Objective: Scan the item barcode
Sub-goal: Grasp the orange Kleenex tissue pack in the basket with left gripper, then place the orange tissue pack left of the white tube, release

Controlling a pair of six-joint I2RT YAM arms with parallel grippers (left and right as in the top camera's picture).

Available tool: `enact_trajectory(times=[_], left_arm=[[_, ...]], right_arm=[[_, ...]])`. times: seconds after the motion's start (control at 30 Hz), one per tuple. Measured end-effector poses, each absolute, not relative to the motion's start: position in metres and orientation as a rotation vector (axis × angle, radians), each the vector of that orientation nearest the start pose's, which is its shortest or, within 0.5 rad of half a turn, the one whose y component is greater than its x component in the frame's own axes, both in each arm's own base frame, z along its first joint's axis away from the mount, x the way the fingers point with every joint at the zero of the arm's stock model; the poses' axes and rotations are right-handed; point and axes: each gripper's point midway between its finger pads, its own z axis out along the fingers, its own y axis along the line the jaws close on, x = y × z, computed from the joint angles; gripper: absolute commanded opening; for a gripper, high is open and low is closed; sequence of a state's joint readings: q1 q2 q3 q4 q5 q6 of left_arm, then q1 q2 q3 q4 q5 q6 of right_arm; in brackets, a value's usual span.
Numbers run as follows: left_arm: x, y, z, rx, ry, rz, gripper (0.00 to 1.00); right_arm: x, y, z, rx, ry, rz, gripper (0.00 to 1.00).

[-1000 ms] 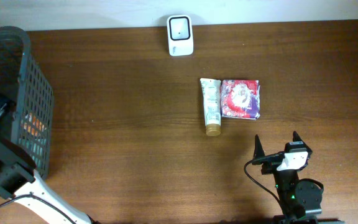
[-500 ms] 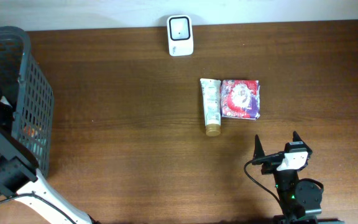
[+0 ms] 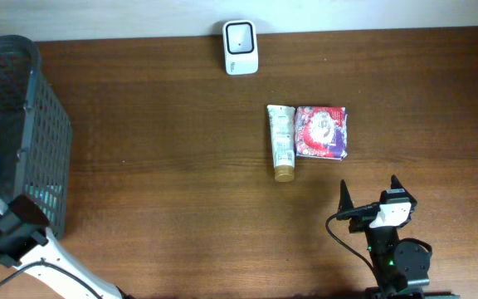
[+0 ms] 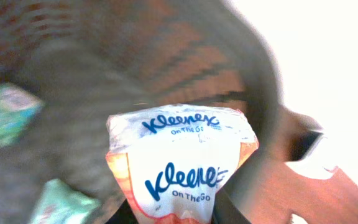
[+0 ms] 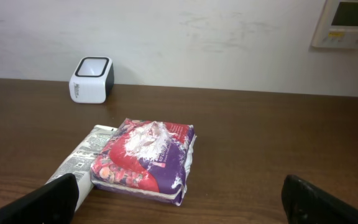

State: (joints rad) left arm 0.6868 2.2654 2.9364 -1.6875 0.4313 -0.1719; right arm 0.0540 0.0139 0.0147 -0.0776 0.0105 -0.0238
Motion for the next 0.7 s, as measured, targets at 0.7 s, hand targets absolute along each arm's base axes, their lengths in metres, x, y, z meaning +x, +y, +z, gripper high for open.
enact_trajectory(times=[0.7], left_arm=[[0.425,-0.171,0.241,0.229,2.79,-0.391,0.29]], right_arm=[[0.246,0.011,0.159,-0.056,1.646,0.015,0.99]])
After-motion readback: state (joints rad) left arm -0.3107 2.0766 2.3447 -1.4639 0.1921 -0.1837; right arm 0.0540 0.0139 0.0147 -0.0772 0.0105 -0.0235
